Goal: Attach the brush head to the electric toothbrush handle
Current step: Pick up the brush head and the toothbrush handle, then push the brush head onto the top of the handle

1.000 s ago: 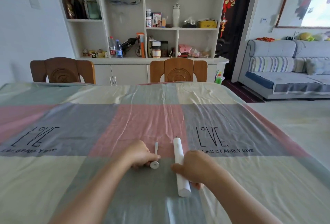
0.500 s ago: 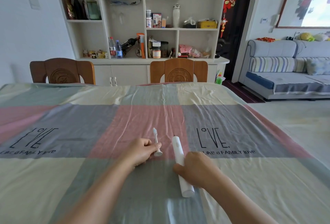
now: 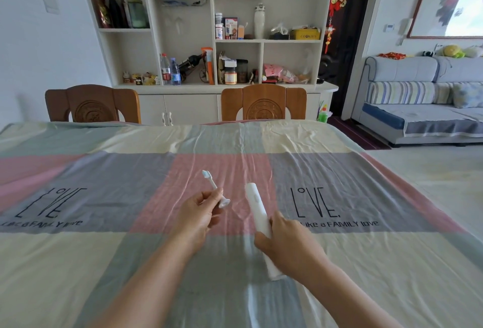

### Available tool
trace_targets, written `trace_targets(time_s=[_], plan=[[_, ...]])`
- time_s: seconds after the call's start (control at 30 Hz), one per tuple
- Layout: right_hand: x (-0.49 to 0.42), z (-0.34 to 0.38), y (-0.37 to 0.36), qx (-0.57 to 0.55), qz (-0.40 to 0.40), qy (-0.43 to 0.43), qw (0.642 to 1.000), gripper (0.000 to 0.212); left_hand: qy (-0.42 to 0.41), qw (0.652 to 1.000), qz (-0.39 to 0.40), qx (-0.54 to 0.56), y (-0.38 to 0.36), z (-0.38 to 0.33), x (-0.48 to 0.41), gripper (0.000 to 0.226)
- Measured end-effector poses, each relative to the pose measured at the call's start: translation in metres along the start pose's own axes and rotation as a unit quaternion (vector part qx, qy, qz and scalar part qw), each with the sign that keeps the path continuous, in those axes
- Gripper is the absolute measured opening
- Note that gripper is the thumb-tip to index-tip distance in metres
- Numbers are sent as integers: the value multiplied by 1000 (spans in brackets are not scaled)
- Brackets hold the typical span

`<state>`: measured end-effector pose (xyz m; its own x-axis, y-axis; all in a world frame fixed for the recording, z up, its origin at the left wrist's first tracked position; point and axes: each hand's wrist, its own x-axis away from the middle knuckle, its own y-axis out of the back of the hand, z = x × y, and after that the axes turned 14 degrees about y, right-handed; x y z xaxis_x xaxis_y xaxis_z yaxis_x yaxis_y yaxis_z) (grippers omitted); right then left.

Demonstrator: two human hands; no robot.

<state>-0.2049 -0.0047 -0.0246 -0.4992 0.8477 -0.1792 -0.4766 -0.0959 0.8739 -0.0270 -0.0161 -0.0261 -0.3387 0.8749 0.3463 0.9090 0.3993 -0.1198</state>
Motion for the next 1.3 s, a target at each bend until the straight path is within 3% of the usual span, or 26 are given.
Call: trace_targets(time_s=[0.2, 0.4, 1.3], plan=[[3, 5, 3, 25, -31, 61, 997, 24, 28, 995, -8, 99, 0, -6, -1, 17], [6, 7, 3, 41, -35, 104, 993, 23, 25, 992, -8, 121, 2, -11, 2, 19], [12, 15, 2, 72, -22, 162, 984, 24, -1, 977, -35, 210, 9, -26, 2, 16]])
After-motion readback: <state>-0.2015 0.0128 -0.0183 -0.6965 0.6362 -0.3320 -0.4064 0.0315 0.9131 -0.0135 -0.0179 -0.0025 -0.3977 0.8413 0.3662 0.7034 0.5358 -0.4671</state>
